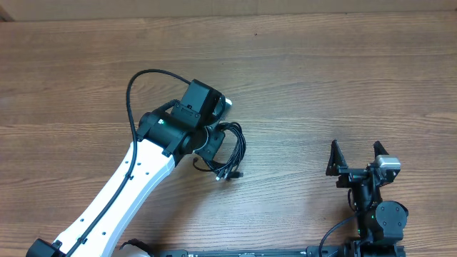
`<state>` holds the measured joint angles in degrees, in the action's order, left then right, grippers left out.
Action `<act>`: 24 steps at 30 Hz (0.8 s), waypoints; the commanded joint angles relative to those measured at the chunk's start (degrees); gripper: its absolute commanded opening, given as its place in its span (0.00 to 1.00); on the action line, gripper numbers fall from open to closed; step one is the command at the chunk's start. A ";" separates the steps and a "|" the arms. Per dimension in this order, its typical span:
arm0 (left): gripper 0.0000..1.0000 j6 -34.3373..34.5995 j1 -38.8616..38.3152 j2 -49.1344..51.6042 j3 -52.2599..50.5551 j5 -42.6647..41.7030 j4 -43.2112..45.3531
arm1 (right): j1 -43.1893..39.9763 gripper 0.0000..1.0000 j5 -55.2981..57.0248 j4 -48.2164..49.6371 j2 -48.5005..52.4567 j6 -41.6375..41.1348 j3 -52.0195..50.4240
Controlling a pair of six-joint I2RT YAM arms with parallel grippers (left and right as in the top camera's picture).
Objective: Untangle cables
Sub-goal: 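Move the right gripper toward the coil held by the left gripper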
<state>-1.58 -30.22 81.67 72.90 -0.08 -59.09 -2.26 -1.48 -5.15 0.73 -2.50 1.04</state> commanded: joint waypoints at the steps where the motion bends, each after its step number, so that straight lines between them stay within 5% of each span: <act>1: 0.04 -8.81 0.52 0.35 0.96 -3.76 0.76 | -0.28 1.00 0.35 0.37 -0.55 0.46 -0.59; 8: 0.04 -12.79 0.55 0.35 0.94 -7.48 1.09 | -0.26 1.00 -0.50 0.46 -0.55 0.28 -0.59; 11: 0.04 -12.83 0.57 0.35 0.96 -7.50 1.09 | -0.26 1.00 -9.51 1.42 -0.55 -10.38 -0.59; 14: 0.04 -16.92 0.59 0.35 0.96 -10.40 0.81 | -0.26 1.00 -27.93 2.03 -0.55 -35.74 -0.59; 15: 0.04 -18.60 0.63 0.35 0.96 -12.61 0.66 | -0.26 1.00 -31.52 2.03 -0.55 -38.62 -0.59; 24: 0.04 -25.64 0.68 0.37 0.96 -24.11 1.07 | -0.28 1.00 -41.97 5.35 -0.55 -43.93 -0.55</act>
<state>-24.01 -29.85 81.67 72.90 -18.63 -58.46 -2.28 -37.41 -2.02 0.73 -42.54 1.04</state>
